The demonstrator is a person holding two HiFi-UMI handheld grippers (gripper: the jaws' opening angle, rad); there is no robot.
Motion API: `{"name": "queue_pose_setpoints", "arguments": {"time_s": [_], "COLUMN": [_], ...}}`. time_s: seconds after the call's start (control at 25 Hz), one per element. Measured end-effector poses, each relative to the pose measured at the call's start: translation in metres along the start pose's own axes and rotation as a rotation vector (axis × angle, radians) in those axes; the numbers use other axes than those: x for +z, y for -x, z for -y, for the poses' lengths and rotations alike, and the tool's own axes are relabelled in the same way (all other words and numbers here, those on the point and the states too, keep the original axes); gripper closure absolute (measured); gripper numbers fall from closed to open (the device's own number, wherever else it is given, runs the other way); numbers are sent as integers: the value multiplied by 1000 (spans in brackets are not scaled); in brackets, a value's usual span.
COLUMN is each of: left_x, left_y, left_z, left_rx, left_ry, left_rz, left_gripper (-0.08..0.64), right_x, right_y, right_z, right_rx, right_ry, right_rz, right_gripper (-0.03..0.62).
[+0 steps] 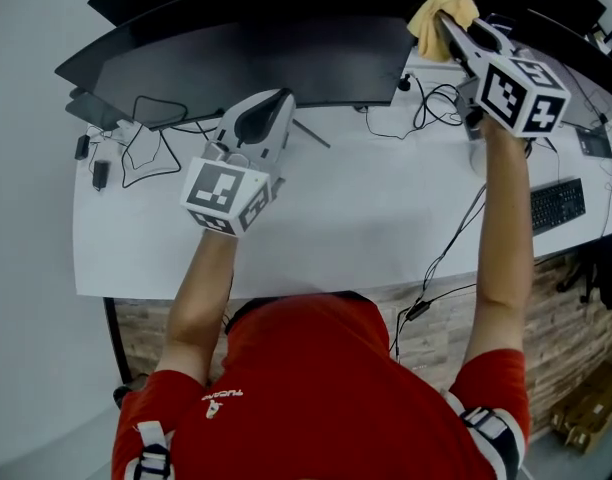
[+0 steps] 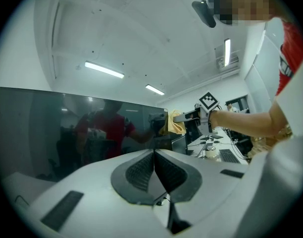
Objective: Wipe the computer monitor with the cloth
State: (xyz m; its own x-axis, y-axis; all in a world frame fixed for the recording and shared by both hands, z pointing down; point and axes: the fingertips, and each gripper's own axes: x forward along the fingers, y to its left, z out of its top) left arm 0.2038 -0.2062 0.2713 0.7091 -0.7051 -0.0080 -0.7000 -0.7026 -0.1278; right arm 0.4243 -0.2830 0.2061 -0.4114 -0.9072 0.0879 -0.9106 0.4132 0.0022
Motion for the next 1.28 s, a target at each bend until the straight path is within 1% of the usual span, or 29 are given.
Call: {"name": "queue_pose_setpoints", "arguments": {"time_s": [0.28,0.44,0.6,0.76,1.0,1.16,1.28], "left_x": [-10,-18,-29,-42,-60,-69,-77], "left_y": [2,4,3,2,4,5,6], "left_z": [-2,-4,-5,-4,-4,-2,-2], "left_rx": [6,16,27,31,47,57,58], "left_ry": [4,13,19,19,39,53,59], "left_rz": [-11,0,-1,-9,-13,-37,-37], "left_gripper": [551,551,551,551,551,551,551], "right_x": [-30,-50,-78,-107,-148,-174,-194], "right_y": [-4,-8,-12,-18,-23,-25,-28], "right_z": [-1,-2,0,0,1,1,1], "right_rx": [0,-1,3,10,26,30,33], "right_ry": [-3,8,5,-18,-36,-44,-50], "right_rz": [-18,-30,-52,-68,-96,-118,-138], "right_gripper": [518,518,518,518,518,518,518]}}
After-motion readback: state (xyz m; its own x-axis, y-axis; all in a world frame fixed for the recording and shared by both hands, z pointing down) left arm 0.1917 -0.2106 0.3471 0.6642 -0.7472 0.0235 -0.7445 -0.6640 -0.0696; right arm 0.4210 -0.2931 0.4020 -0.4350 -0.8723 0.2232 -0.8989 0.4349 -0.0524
